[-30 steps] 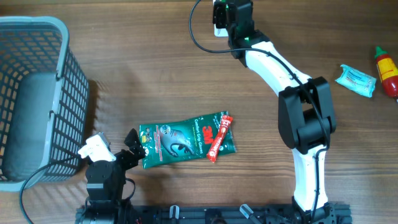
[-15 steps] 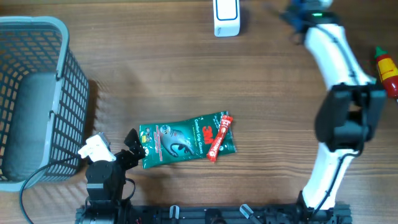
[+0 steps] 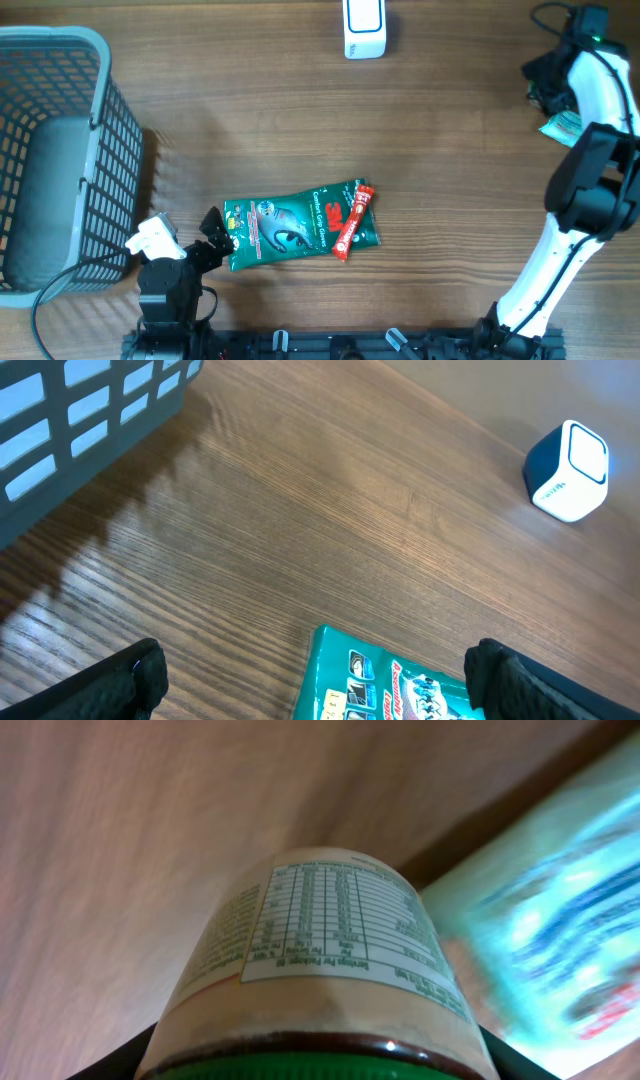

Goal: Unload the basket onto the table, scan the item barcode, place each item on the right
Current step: 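Carry the jar to the far right and place it by the bottle, then reach right gripper to the glove pack and grasp the Nescafe stick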

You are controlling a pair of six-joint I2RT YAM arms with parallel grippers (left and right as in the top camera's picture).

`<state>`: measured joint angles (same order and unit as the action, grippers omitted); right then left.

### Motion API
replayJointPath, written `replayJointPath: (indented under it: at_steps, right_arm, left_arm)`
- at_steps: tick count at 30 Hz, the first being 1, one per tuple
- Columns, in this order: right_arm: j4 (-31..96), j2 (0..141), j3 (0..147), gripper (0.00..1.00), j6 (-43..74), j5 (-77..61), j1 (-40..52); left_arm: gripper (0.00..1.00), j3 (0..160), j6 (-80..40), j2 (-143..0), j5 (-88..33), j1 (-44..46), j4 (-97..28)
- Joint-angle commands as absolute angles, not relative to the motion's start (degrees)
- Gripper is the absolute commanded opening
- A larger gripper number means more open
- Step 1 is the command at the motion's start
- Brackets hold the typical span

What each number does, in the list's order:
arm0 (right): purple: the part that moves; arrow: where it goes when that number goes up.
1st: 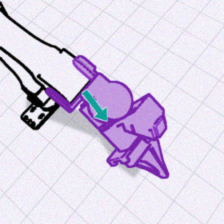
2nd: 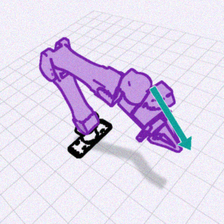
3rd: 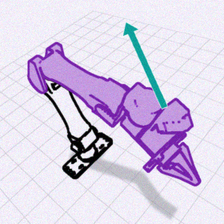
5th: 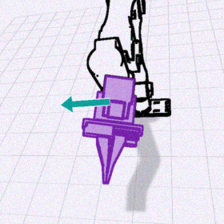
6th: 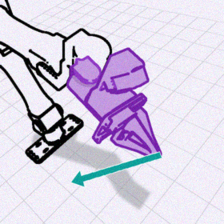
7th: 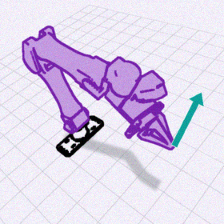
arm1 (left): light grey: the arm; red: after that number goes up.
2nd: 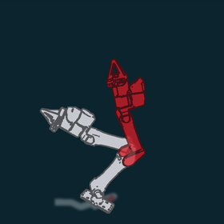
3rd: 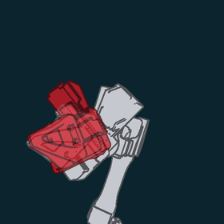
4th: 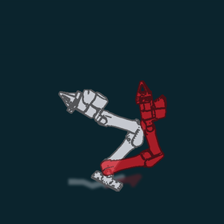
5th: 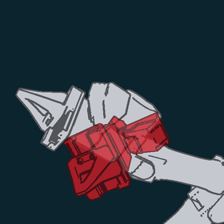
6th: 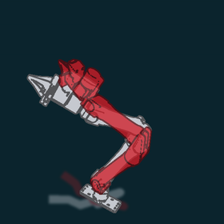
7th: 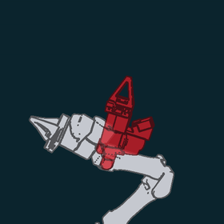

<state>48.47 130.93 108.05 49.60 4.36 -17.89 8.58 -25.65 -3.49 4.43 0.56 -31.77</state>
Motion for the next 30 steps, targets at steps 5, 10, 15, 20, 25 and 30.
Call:
replayJointPath:
  at_steps: [5,10,15,20,25,30]
  right_arm:
    - [52.3,130.4,111.5,1.00,47.8,2.4,-20.4]
    - [58.2,119.0,114.5,1.00,50.7,2.4,-20.2]
    - [67.4,105.3,114.5,1.00,51.0,2.5,-16.6]
    - [80.9,99.5,114.5,1.00,47.5,2.1,-6.4]
    - [89.8,99.6,111.4,1.00,46.6,0.7,9.6]
    - [87.9,99.7,103.9,1.00,48.3,0.3,24.7]
  left_arm:
    - [1.00,8.6,-26.0,-3.2,3.9,0.2,-31.9]
    - [1.00,8.6,-26.0,-3.2,3.9,0.2,-31.9]
    - [1.00,8.6,-26.0,-3.2,3.9,0.2,-31.9]
    - [1.00,8.6,-26.0,-3.2,3.9,0.2,-31.9]
    - [1.00,8.6,-26.0,-3.2,3.9,0.2,-31.9]
    - [1.00,8.6,-26.0,-3.2,3.9,0.2,-31.9]
